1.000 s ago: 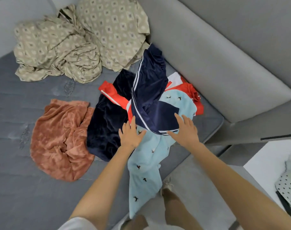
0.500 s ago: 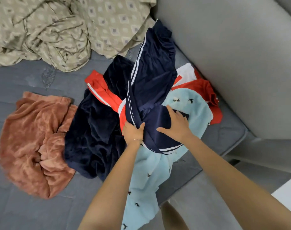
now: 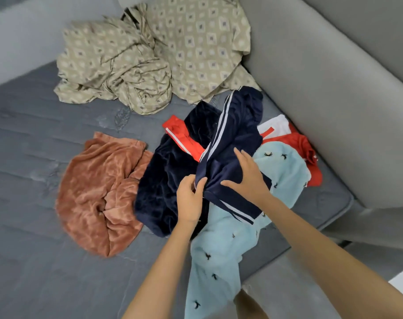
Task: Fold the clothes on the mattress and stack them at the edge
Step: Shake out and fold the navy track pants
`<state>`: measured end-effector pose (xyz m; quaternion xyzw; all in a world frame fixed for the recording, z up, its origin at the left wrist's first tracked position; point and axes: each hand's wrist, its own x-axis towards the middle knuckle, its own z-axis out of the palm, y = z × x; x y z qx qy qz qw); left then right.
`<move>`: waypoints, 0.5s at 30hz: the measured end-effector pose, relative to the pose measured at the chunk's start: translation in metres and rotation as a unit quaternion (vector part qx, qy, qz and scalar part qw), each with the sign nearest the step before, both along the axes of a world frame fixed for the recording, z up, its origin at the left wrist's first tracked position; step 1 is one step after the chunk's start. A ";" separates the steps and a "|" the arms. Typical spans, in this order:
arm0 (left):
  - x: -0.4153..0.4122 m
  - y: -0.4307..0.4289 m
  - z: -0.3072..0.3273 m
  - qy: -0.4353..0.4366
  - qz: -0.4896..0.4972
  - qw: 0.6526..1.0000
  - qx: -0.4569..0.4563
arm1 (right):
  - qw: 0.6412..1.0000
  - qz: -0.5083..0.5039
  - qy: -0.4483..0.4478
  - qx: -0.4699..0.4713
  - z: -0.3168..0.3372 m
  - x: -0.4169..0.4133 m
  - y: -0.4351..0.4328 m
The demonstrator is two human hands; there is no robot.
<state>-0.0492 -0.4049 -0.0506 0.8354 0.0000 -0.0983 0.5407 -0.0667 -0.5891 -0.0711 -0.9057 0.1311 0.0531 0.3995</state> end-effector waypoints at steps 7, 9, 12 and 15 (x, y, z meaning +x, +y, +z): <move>-0.049 0.162 0.071 -0.096 -0.110 0.986 0.073 | 0.964 0.238 -0.024 -0.120 0.072 -0.010 0.140; -0.069 0.225 0.089 -0.103 -0.107 0.987 0.067 | 0.964 0.251 0.000 -0.085 0.084 -0.025 0.199; -0.099 0.322 0.107 -0.111 -0.071 0.989 0.064 | 0.961 0.270 0.026 -0.060 0.099 -0.048 0.286; -0.121 0.399 0.119 -0.069 -0.009 0.996 0.057 | 0.944 0.319 0.063 -0.060 0.110 -0.069 0.360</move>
